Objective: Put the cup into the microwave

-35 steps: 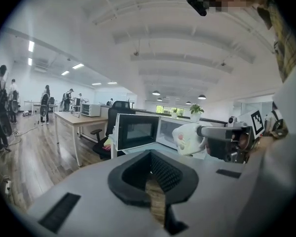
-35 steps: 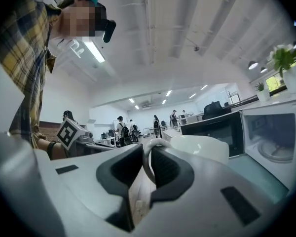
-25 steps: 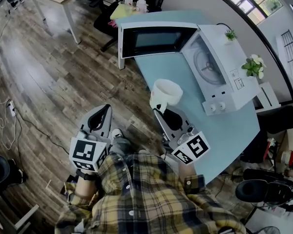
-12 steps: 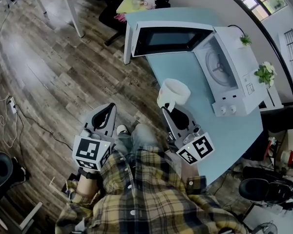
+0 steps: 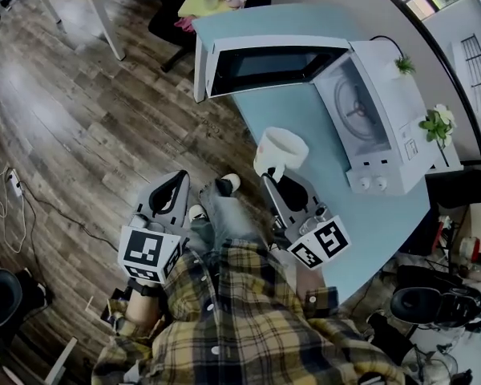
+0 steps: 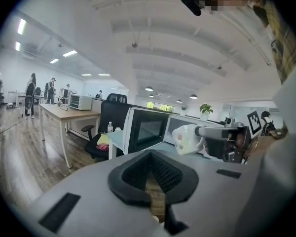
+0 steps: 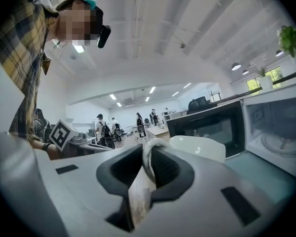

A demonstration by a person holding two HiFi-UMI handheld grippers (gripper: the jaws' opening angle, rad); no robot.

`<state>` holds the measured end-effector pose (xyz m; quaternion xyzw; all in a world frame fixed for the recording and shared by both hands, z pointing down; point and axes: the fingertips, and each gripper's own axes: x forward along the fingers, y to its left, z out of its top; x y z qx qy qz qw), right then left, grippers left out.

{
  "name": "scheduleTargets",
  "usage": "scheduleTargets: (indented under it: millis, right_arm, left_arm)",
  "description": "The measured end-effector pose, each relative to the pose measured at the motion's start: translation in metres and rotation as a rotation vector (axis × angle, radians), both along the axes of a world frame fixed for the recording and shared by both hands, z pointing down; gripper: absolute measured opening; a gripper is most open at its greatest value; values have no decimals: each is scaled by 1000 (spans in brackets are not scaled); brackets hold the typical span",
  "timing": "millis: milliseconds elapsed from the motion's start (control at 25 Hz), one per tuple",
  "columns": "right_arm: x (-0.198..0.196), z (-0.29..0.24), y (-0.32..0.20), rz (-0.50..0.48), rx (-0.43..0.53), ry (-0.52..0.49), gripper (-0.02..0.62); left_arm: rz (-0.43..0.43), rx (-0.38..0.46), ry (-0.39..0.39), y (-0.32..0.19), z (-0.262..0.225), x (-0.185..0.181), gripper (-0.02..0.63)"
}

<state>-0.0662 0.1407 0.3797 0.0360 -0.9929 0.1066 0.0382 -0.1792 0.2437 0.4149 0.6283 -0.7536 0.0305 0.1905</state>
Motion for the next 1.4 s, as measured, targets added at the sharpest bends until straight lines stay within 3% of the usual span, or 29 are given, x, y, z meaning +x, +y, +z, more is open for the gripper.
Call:
scheduleTargets:
  millis: [400, 600, 920, 1400]
  right_arm:
    - [-8, -8, -84, 144, -2, -37, 58]
    - [15, -21, -131, 304, 6, -57, 58]
    - [68, -26, -186, 495, 2, -61, 58]
    - [98, -23, -219, 593, -3, -53, 58]
  left_arm:
    - [176, 9, -41, -111, -17, -15, -9]
    - [347, 27, -54, -180, -31, 1, -9]
    - [537, 32, -46, -259, -39, 45, -9]
    - [662, 34, -49, -322, -43, 78, -9]
